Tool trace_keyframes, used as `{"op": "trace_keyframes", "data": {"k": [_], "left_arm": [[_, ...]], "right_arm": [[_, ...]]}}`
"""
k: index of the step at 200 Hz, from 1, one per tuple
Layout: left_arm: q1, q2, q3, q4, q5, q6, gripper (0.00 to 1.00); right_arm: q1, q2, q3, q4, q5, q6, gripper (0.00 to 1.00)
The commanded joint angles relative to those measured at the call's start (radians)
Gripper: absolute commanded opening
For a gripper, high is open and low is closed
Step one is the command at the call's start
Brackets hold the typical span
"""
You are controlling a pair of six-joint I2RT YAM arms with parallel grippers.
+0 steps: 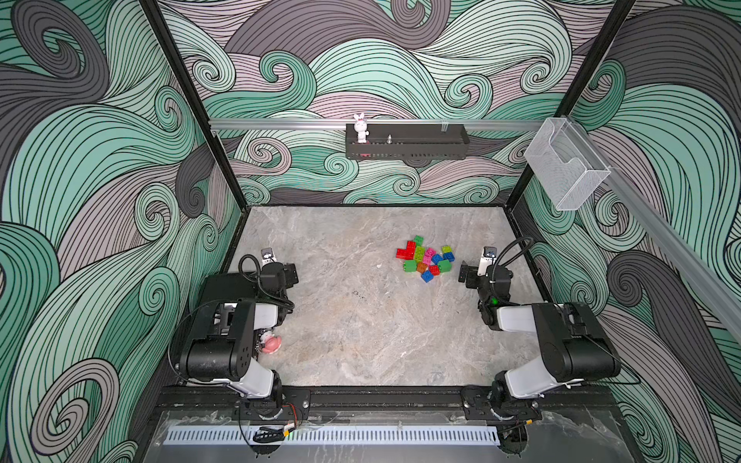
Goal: Assemble the number 4 with lego
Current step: Pick up the lego brick from the center of the board.
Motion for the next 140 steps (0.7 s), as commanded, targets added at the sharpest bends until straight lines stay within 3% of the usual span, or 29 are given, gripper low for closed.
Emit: {"op": "trace_keyframes", "data": {"k": [1,120,140], "left_arm": [[0.003,-0.011,0.020,-0.023,0.005,-0.016,0.99],[0.001,-0.029,0.014,-0.013,0.010,-0.004,0.98],[-0.008,-0.051,-0.003,-0.004,0.039,0.022,0.98]], "right_arm": [[0.004,-0.008,-0.004,0.011,0.013,0.012,0.99],[0.004,-0.019,-0.007,0.030,0.015,0.010,0.99],[0.002,-0.149,0.116,-0.310,0.051,0.040,0.99]]}}
